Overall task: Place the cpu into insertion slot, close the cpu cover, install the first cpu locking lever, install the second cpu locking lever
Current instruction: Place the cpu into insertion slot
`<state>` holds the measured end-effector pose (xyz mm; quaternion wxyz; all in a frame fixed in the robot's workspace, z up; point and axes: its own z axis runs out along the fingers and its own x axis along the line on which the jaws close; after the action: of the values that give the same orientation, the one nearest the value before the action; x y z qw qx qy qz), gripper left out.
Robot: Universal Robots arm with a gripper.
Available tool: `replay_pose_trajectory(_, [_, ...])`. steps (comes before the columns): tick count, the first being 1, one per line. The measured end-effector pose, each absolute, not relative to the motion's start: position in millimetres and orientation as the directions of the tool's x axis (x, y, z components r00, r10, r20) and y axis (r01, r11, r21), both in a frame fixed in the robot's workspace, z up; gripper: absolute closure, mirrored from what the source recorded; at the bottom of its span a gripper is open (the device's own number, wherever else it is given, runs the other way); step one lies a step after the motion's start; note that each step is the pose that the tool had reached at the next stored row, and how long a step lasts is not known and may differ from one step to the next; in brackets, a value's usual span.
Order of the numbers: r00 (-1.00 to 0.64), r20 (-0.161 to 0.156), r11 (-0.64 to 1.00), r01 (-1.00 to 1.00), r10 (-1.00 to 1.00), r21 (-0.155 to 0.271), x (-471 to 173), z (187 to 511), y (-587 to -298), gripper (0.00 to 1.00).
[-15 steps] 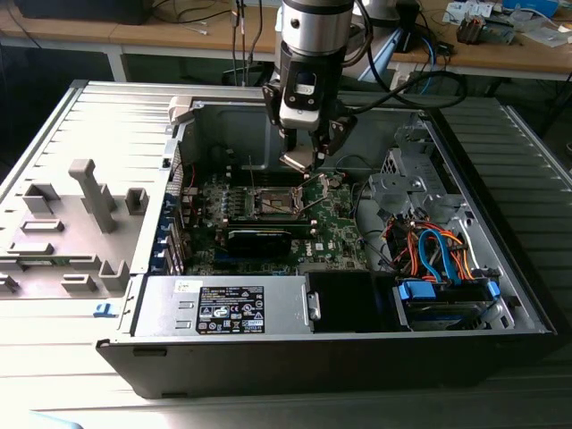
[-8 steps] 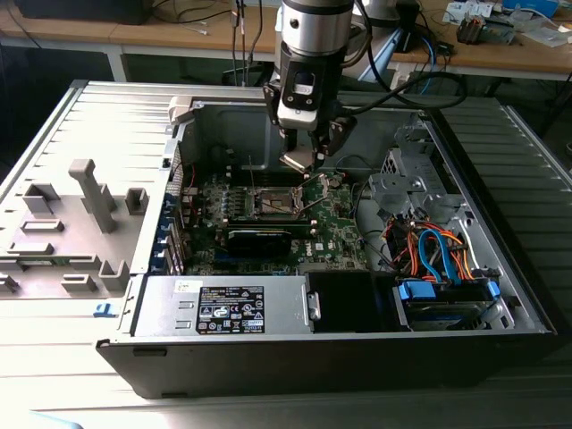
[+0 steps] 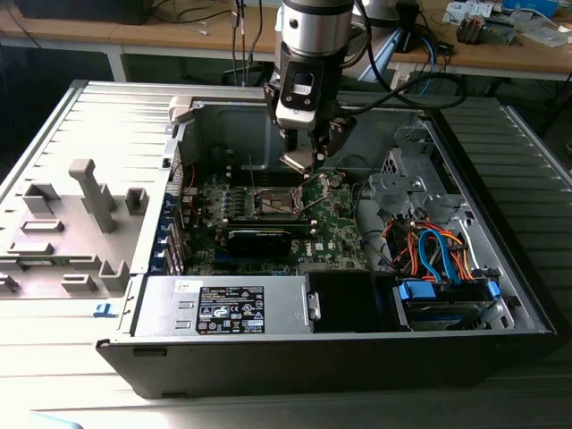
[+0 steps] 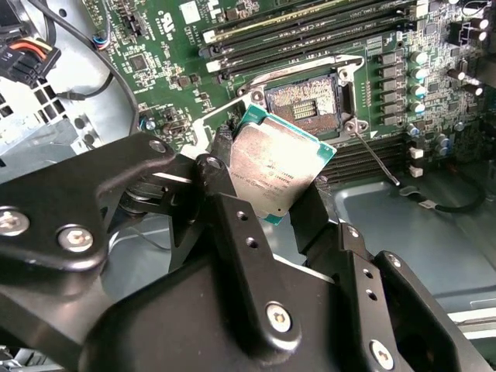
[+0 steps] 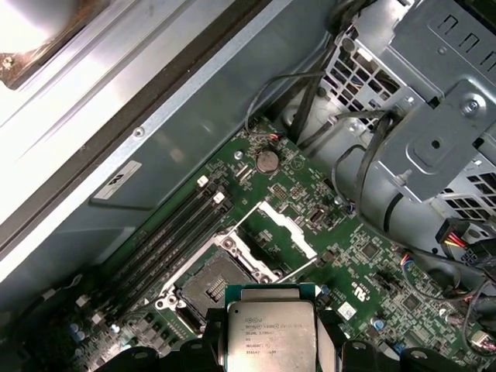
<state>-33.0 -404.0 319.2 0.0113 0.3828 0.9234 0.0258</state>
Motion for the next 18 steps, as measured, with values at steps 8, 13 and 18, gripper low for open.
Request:
replay_pose_trajectory(8, [-0.687, -0.001, 0.686, 0.726, 0.727, 0.056, -33.0, 318.9, -404.0, 0.45])
replay_pose_trajectory(13, [-0.674, -0.001, 0.673, 0.737, 0.738, 0.056, -33.0, 318.6, -404.0, 0.45])
replay_pose_trajectory(18, [-0.661, -0.001, 0.66, 0.749, 0.75, 0.056, -33.0, 318.3, -404.0, 0.45])
